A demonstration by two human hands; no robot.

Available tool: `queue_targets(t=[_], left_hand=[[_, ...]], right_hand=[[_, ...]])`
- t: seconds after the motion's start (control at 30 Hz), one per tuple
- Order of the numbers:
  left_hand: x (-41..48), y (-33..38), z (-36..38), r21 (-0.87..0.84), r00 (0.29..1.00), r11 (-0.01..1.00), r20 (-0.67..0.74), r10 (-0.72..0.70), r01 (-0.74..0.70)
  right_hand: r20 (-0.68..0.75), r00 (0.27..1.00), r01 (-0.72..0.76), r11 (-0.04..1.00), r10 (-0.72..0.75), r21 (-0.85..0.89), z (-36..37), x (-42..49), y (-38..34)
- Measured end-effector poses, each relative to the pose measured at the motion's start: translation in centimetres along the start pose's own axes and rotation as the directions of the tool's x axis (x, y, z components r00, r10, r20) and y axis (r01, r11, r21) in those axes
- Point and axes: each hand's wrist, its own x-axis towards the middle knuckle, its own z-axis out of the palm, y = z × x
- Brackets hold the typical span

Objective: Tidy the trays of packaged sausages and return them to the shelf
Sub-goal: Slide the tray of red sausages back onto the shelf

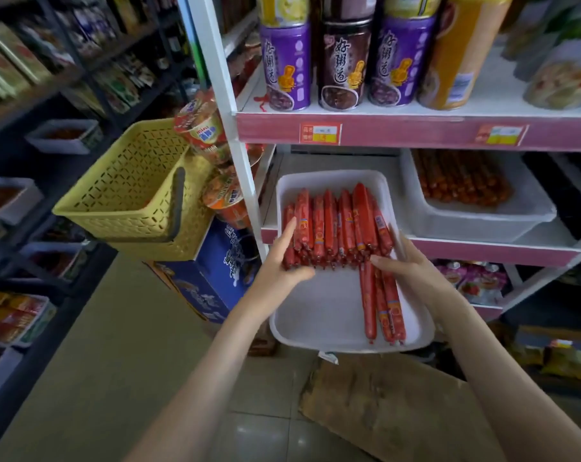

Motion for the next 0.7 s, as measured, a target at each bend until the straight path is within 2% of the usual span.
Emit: queue_targets(t=[0.17,0.23,0.27,0.3,0.37,0.43,0.47,0.5,0.53,0.63,0.67,0.7], left_hand=[[5.1,1.6,-1.6,-0.017,0.994,0.998,-0.089,-0.064,0.063],[6.5,2.3,-2.3,-0.052,0.997,0.998,-0.064,-0.043,0.04],[7.1,2.7,-2.1,-0.066,0.997,0.996,-0.06,-0.058,0.054],[7.4,3.1,-1.6,-0.107,0.992,0.989,-0.058,-0.112,0.105],[7.4,3.3,-1.0,-0.232,0.985,0.959,-0.016,-0.173,0.165],[7.4,2.6,-1.0,-0.241,0.983,0.955,-0.018,-0.181,0.172],[7.3,2.7,-1.2,-0.232,0.98,0.954,-0.02,-0.198,0.188],[7.5,2.9,-1.4,-0.228,0.979,0.955,-0.029,-0.202,0.191],[7.6,2.8,-1.5,-0.22,0.978,0.957,-0.042,-0.205,0.191],[6.2,3.2,-1.3,-0.164,0.988,0.981,-0.1,-0.12,0.103],[5.2,3.4,-1.4,-0.059,0.995,0.998,-0.099,-0.022,0.016],[3.8,3.6,-1.4,0.146,0.992,0.984,-0.058,0.111,-0.101]], right_hand=[[-0.067,0.995,-0.073,0.993,0.067,-0.094,-1.0,5.1,-2.2],[-0.166,0.985,-0.102,0.955,0.057,-0.278,-1.0,5.7,-4.6],[-0.195,0.981,-0.084,0.885,-0.007,-0.457,-0.6,5.2,-5.9],[-0.152,0.981,-0.013,0.751,-0.117,-0.66,0.0,4.1,-6.9],[0.093,0.952,0.199,0.361,-0.291,-0.911,1.8,0.8,-6.8],[0.262,0.891,0.28,-0.003,-0.37,-0.96,3.7,-2.5,-4.2],[0.289,0.872,0.262,-0.123,-0.395,-0.957,4.4,-3.5,-2.7],[0.292,0.857,0.229,-0.194,-0.426,-0.954,4.9,-4.1,-1.5],[0.265,0.852,0.185,-0.215,-0.451,-0.959,5.1,-4.1,-0.6],[0.185,0.814,0.112,-0.164,-0.551,-0.98,5.1,-3.3,0.4],[0.181,0.792,0.105,-0.163,-0.583,-0.981,5.2,-3.1,0.7],[0.177,0.771,0.104,-0.154,-0.611,-0.983,5.3,-3.0,1.2]])
